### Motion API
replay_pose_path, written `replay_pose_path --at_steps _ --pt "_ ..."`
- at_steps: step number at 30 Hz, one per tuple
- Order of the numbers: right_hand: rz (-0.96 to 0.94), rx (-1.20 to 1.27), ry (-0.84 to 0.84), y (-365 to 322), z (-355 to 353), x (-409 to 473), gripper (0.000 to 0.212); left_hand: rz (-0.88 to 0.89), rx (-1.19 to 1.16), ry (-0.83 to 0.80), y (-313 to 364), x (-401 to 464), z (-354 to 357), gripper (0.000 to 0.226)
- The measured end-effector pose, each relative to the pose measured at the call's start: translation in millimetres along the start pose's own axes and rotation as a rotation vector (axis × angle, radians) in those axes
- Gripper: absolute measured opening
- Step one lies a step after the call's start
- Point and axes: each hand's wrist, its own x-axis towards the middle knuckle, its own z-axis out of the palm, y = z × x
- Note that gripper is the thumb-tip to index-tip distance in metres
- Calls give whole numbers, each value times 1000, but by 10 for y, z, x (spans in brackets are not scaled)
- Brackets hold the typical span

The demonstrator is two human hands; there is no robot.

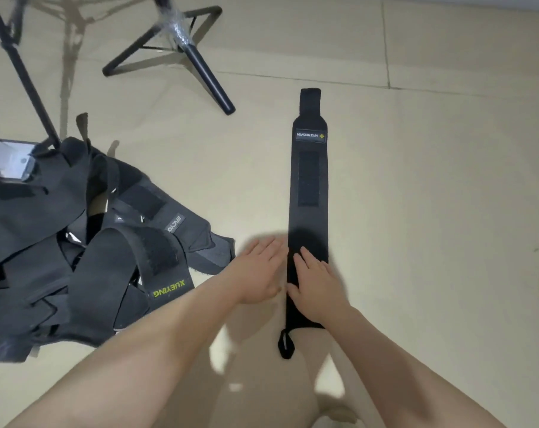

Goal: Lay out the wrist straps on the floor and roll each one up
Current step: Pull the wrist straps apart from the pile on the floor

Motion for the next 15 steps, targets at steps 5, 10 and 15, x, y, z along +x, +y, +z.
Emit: replay_pose_path --at_steps 5,10,15 --pt "-126 127 102 -591 -392 53 36 -75 -7 231 -610 -603 -299 46" --pt "-413 -121 -57 -1369 -325 74 28 -277 188 63 -1340 -1354 -197 66" --pt "-498 -295 -11 -2074 -186 151 44 -562 63 232 -1818 -1995 129 70"
